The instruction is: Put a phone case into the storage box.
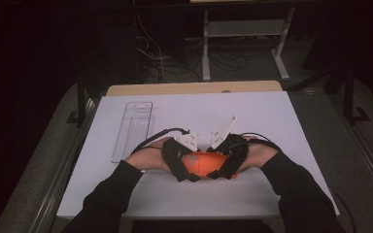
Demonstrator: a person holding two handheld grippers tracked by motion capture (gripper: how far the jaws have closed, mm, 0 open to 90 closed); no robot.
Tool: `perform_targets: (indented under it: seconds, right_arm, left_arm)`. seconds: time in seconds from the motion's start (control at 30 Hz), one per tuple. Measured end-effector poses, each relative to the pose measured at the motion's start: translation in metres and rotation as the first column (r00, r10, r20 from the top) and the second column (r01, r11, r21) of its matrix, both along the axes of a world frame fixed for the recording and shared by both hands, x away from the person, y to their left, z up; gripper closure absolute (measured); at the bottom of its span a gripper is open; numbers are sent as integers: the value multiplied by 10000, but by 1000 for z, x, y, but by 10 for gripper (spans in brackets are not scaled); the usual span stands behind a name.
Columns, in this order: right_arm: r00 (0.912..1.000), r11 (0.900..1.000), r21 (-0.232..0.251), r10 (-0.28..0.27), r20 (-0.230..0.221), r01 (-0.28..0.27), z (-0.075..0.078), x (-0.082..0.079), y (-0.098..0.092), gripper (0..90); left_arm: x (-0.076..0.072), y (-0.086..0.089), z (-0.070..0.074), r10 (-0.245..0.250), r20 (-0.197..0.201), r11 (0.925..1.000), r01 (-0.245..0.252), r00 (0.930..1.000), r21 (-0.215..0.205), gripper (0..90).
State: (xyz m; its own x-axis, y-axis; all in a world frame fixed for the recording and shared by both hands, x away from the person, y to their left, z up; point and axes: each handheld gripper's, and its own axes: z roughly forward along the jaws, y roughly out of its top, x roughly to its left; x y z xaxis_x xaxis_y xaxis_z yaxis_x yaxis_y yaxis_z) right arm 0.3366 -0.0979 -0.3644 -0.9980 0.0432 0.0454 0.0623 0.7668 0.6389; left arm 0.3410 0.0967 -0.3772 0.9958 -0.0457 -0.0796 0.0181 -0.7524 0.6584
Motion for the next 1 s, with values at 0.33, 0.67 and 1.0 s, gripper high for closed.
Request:
perform_targets:
  seconds: [0.33,0.67,1.0]
  right_arm:
    - [10000,10000,-3,43,83,-43,1,-1,0,152]
    - [10000,10000,-3,58,-40,-58,0,-1,-1,147]
    - [9949,9952,284,-924,-415,936,3,3,-12,44]
  left_arm:
    - [-1,-1,-1,-129,53,9999,129,9999,99,144]
    - [-1,-1,-1,-93,-124,9999,95,9999,136,155]
    - [3,10,1,641,-28,9979,-641,9979,-4,156]
